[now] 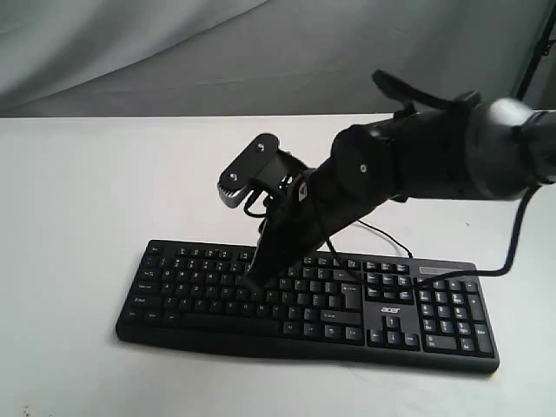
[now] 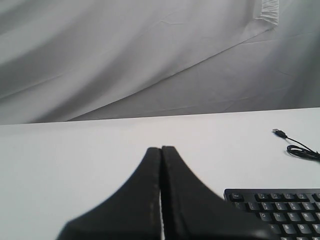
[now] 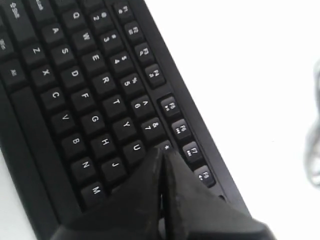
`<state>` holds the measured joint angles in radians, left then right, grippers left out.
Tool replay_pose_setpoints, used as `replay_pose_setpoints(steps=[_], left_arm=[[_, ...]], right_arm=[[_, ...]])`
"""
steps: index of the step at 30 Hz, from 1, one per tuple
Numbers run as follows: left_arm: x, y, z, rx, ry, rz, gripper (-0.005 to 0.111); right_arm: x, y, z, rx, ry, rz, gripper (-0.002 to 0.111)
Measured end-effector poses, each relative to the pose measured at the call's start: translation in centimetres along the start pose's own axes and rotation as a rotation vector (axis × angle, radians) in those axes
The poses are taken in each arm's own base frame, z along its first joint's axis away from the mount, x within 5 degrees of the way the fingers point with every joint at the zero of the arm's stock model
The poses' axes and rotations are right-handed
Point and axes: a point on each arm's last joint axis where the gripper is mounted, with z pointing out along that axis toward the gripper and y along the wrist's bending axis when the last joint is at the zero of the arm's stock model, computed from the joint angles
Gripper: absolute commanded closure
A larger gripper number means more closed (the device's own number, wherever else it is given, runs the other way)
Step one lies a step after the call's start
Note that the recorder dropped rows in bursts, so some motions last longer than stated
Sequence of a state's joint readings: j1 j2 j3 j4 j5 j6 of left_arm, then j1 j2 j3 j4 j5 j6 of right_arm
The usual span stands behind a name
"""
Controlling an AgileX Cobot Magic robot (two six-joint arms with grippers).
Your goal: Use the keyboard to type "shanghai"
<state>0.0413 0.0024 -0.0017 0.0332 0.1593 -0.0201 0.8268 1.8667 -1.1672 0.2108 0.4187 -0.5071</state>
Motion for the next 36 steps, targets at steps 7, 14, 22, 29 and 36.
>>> replay_pose_setpoints(steps=[7, 14, 22, 29, 36], left_arm=[[0.0, 0.0, 0.0, 0.000, 0.000, 0.000, 0.107], [0.0, 0.0, 0.0, 0.000, 0.000, 0.000, 0.107], [0.0, 0.0, 0.0, 0.000, 0.000, 0.000, 0.107], [0.0, 0.0, 0.0, 0.000, 0.000, 0.000, 0.107], [0.0, 0.0, 0.0, 0.000, 0.000, 0.000, 0.107]], right_arm=[[-1.3, -0.2, -6.2, 0.061, -0.072, 0.005, 0.108], [-0.3, -0.3, -14.3, 0.136, -0.053, 0.149, 0.108], [1.5, 0.3, -20.5, 0.174, -0.063, 0.222, 0.108], [1.7, 0.5, -21.7, 0.182, -0.094, 0.223, 0.108], [1.5, -0.8, -22.6, 0.306, -0.152, 0.151, 0.108]])
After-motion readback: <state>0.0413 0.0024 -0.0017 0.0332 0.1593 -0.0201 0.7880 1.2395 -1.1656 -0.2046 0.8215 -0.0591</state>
